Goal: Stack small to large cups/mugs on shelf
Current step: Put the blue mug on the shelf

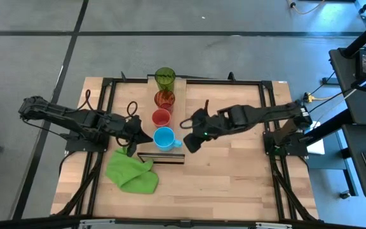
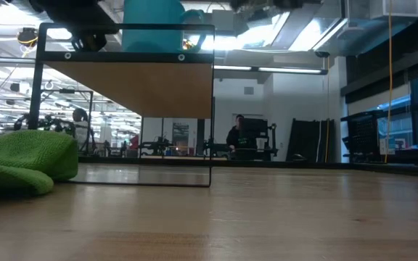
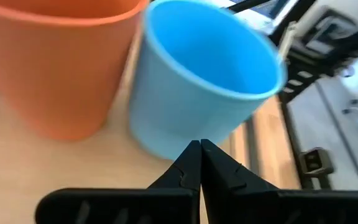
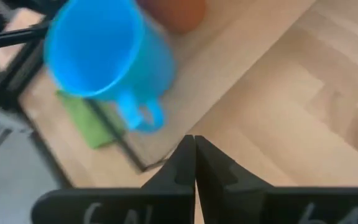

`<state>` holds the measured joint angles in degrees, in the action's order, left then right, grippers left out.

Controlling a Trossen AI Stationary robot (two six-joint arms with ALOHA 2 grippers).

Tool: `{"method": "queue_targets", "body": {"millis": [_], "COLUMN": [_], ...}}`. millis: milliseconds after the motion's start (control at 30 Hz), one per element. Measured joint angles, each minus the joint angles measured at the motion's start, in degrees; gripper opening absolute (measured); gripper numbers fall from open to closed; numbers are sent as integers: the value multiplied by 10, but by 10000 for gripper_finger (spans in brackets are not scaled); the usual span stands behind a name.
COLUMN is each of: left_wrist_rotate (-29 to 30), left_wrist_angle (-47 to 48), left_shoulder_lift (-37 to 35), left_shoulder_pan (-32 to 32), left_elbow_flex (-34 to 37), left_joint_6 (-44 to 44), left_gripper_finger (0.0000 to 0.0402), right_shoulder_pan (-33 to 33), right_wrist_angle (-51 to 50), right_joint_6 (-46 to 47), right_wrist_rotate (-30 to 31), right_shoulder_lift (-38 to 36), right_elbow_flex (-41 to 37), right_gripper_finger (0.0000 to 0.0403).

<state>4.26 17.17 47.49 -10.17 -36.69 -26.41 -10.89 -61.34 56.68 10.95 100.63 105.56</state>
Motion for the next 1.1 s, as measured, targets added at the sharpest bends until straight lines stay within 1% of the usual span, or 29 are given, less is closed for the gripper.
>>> {"method": "queue_targets", "body": {"millis": [200, 467, 667, 767, 900, 1100], "left_wrist_rotate": [58, 59, 60, 69, 73, 73], "left_wrist_angle": [41, 44, 41, 44, 44, 50], "left_shoulder_lift": [0, -6, -15, -18, -19, -19], "left_shoulder_pan": [0, 0, 0, 0, 0, 0], "left_elbow_flex": [0, 0, 0, 0, 0, 0], "left_joint_6": [1, 0, -1, 0, 0, -2], "left_gripper_finger": [0, 0, 0, 0, 0, 0], "right_shoulder_pan": [36, 58, 60, 61, 66, 66], "right_wrist_angle": [25, 109, 125, 130, 156, 160], "right_joint_6": [-39, -86, -90, -94, -94, -97], "right_wrist_rotate": [-10, -88, -96, -104, -134, -124], "right_shoulder_lift": [28, 68, 74, 76, 94, 97], "right_elbow_flex": [0, -1, -1, -1, -1, -1], "right_gripper_finger": [2, 1, 0, 0, 0, 0]}}
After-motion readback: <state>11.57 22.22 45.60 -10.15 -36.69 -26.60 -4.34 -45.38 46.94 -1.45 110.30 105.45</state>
